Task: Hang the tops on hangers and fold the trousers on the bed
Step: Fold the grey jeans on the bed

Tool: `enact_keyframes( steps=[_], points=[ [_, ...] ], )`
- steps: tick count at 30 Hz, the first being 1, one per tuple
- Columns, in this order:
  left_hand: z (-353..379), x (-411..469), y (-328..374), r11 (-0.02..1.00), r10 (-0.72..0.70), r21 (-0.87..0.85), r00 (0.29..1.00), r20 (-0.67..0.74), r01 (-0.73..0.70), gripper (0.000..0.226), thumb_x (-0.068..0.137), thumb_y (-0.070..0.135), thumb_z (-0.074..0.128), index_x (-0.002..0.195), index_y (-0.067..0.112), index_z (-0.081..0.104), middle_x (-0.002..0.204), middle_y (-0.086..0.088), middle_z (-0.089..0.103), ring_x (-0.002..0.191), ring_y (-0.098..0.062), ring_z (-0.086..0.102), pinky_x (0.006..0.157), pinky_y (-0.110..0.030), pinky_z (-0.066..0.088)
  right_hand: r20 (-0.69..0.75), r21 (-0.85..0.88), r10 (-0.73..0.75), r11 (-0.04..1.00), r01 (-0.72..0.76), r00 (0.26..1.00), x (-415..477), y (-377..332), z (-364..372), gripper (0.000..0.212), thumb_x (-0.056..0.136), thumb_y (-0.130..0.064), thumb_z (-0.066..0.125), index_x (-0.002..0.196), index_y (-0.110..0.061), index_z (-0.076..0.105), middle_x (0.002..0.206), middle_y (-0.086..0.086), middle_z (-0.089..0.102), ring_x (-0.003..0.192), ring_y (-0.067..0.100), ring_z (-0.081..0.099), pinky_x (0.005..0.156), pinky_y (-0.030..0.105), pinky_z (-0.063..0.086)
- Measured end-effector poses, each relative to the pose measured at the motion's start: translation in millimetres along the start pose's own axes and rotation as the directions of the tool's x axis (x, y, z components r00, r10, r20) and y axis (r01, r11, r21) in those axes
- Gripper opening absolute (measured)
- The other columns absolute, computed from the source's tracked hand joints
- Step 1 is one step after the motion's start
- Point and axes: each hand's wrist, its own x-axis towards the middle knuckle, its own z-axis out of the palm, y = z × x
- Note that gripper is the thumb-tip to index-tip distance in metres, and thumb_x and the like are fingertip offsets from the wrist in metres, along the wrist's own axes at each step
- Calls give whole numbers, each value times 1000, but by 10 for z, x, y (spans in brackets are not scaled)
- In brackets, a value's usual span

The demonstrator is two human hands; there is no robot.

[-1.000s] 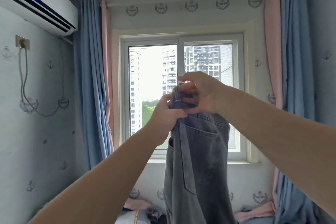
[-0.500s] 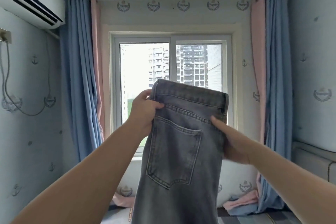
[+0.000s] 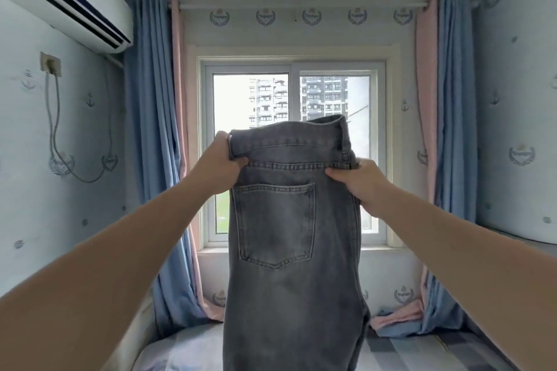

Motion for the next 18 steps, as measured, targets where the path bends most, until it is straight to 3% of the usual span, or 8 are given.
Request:
enact_keyframes(
  steps=[5,9,13,18],
  points=[
    [-396,-418,441,998,50,-37,999,-19,-51,19,94,11,65,112,7,63,99,-8,69,91,-18,66,69,-21,48,-45,-4,-58,998,58,997,-632,-454,-174,27,86,-20,79,108,-7,73,107,6,75,99,27,70,94,42,56],
    [-632,-974,780,953,-73,-296,997,-19,64,30,90,21,74,115,10,63,108,-10,71,101,-27,69,90,-46,58,-55,12,-94,995,94,994,-1339,-733,-351,17,92,-22,73,103,-10,72,105,4,73,96,22,69,80,32,55],
    [-758,-1522,1072,872,-156,-467,988,12,144,36,84,18,81,115,8,66,107,-10,75,99,-28,73,90,-46,59,-76,39,-107,993,110,991,-1940,-883,-491,12,95,-21,69,101,-11,70,96,2,73,84,15,68,64,22,51],
    [-933,-2035,1340,834,-189,-511,978,91,209,38,78,16,84,112,5,69,103,-12,77,93,-29,75,88,-48,60,-99,14,-62,998,64,993,-2455,-996,-586,15,96,-24,68,101,-10,69,99,7,72,91,21,67,76,32,54]
  ],
)
